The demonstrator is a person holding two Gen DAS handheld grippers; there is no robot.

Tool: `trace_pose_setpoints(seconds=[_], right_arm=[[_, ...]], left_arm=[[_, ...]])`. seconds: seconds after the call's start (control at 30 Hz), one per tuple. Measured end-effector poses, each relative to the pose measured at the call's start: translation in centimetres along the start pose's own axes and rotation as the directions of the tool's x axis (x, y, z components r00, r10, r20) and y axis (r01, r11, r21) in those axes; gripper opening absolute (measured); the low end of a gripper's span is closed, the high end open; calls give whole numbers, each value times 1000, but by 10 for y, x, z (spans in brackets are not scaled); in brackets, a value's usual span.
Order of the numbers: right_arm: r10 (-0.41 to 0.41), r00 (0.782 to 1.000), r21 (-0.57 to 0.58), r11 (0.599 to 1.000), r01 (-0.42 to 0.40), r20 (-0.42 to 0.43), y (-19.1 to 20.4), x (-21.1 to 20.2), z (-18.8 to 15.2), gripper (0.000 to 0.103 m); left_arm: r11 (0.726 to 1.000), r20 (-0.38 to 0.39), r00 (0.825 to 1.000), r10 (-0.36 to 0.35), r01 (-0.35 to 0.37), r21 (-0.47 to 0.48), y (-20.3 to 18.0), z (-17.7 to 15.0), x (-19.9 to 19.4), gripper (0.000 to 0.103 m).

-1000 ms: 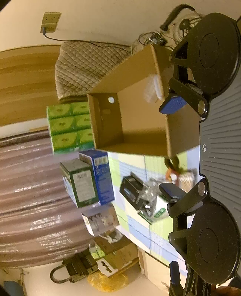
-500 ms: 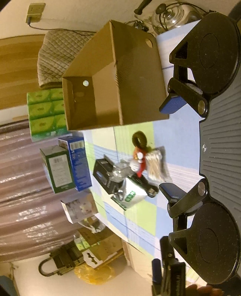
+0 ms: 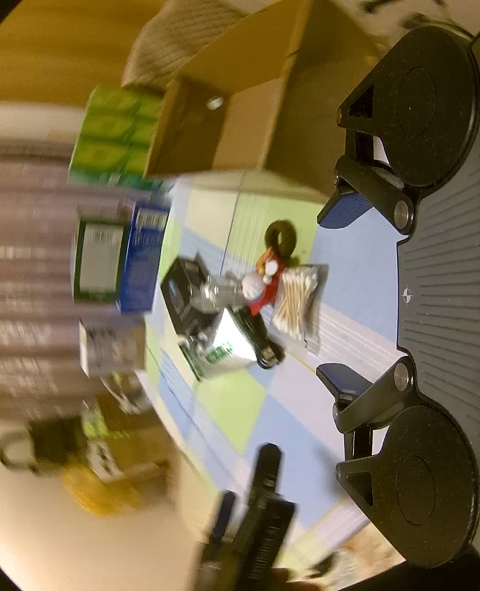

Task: Organize objects
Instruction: 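Withdraw both grippers from the box back over the table, then grasp the cotton swab bag with the right gripper while the left gripper reaches the black cable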

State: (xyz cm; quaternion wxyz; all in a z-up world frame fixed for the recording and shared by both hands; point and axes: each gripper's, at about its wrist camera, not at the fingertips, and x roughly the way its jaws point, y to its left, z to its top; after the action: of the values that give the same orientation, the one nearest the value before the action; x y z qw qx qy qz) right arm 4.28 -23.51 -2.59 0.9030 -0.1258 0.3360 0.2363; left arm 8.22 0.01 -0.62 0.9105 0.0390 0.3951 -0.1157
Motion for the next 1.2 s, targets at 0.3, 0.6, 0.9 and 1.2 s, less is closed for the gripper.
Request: trace_pose_setpoints(seconds=[0.3,0.6,0.9,1.2], right_arm=[[-7,1000,-413,911,-6,-31,27,59,-5,48],[-45,995,-584,812,-17,-92,34,124,-12,39],[-76,993,-619,786,7,-86,32,154,-9,14],[133,987,-9,991,-134,-96,-28,124,37,0]], left_arm=[[997,-40,999,10,-7,74,19,16,39,97],[996,-89,995,-45,52,75,29,22,85,94],[995,-112,991,-79,86,53,32,27,106,88],[992,-110,986,-122,124,9,34,32,116,71]])
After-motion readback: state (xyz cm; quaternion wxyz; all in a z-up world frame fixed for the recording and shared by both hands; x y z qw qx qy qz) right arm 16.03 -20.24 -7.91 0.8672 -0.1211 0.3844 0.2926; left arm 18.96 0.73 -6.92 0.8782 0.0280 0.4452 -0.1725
